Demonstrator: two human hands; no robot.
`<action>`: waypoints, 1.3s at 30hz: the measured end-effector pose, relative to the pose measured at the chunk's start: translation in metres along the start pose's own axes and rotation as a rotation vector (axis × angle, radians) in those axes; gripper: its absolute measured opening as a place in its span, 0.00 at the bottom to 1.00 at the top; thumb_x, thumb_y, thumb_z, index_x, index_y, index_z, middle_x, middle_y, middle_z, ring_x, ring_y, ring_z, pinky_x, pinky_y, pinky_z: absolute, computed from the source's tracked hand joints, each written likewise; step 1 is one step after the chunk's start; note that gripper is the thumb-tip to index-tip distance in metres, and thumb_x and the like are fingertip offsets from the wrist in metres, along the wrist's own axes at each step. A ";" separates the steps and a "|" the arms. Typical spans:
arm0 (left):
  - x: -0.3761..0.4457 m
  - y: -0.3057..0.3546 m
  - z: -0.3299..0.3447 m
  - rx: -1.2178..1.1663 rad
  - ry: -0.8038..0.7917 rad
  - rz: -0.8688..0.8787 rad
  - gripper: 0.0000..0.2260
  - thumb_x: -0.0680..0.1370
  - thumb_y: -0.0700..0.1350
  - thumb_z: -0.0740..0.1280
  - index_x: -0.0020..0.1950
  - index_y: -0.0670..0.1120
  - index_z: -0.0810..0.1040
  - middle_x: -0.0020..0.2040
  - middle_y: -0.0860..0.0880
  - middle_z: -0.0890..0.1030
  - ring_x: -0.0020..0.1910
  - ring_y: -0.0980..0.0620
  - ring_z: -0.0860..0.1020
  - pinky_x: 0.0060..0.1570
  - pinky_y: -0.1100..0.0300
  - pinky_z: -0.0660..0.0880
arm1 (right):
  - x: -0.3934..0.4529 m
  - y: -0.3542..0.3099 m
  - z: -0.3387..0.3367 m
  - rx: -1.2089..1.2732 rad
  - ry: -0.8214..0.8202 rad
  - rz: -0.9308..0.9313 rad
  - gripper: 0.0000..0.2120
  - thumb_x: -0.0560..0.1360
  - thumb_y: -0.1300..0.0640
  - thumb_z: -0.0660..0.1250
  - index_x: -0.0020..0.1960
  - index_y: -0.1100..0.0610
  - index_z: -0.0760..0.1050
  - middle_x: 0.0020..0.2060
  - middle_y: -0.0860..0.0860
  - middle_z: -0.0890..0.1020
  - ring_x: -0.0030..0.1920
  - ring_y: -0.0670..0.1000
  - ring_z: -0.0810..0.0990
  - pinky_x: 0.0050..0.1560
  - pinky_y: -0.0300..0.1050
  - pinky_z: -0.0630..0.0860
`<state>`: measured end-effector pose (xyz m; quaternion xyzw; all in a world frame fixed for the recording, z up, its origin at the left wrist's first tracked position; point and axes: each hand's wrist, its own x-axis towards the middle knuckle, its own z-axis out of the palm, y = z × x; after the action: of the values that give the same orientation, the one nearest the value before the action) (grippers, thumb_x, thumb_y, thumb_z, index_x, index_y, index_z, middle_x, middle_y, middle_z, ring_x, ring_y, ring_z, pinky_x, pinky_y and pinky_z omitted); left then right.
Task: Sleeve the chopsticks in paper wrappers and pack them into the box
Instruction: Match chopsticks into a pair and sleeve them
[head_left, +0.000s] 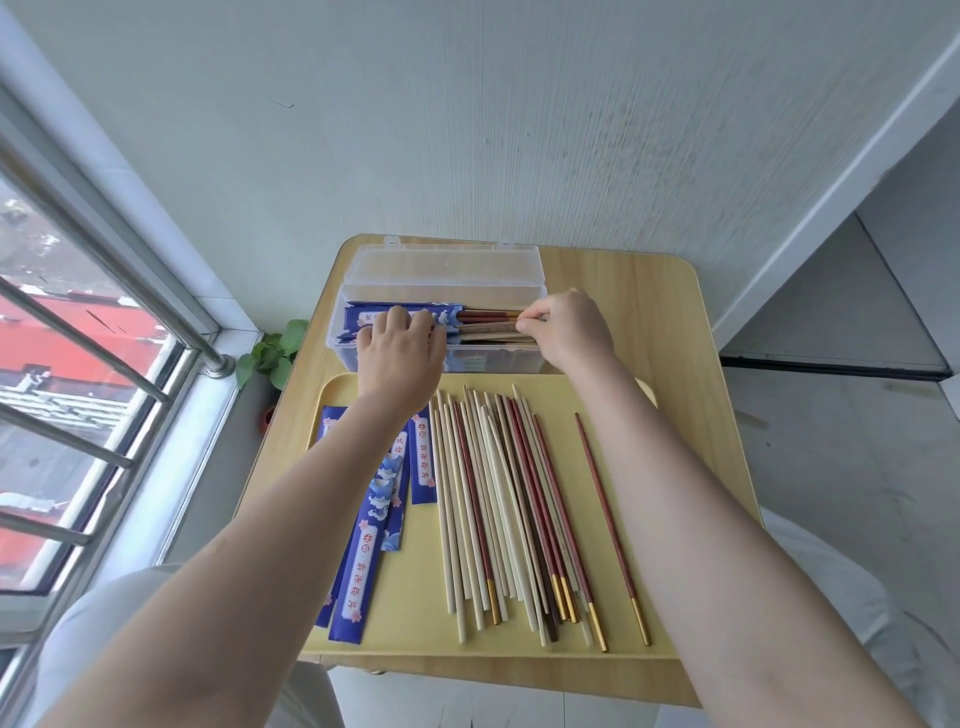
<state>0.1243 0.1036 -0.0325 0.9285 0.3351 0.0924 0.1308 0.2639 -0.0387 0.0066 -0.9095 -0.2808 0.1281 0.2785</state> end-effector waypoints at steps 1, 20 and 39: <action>-0.001 -0.001 0.001 -0.004 0.005 0.002 0.16 0.85 0.52 0.52 0.62 0.47 0.75 0.56 0.47 0.74 0.59 0.45 0.71 0.66 0.48 0.61 | 0.001 0.001 0.001 -0.002 0.008 -0.003 0.08 0.80 0.53 0.68 0.56 0.53 0.84 0.62 0.56 0.77 0.58 0.55 0.78 0.54 0.49 0.77; -0.001 -0.006 0.007 -0.044 0.084 0.002 0.15 0.84 0.54 0.56 0.59 0.45 0.75 0.55 0.45 0.72 0.57 0.44 0.69 0.62 0.49 0.65 | 0.003 0.002 -0.001 -0.072 0.050 0.099 0.09 0.76 0.62 0.71 0.39 0.51 0.78 0.53 0.53 0.80 0.47 0.55 0.80 0.43 0.45 0.75; -0.083 -0.028 -0.017 0.063 -0.332 -0.318 0.09 0.80 0.47 0.59 0.48 0.45 0.76 0.39 0.50 0.74 0.39 0.48 0.75 0.35 0.58 0.68 | -0.109 -0.052 0.079 -0.117 -0.423 -0.097 0.12 0.78 0.52 0.66 0.38 0.55 0.73 0.36 0.52 0.78 0.39 0.56 0.77 0.33 0.43 0.69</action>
<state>0.0401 0.0740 -0.0316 0.8701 0.4536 -0.0941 0.1681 0.1221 -0.0315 -0.0193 -0.8624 -0.3831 0.2861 0.1661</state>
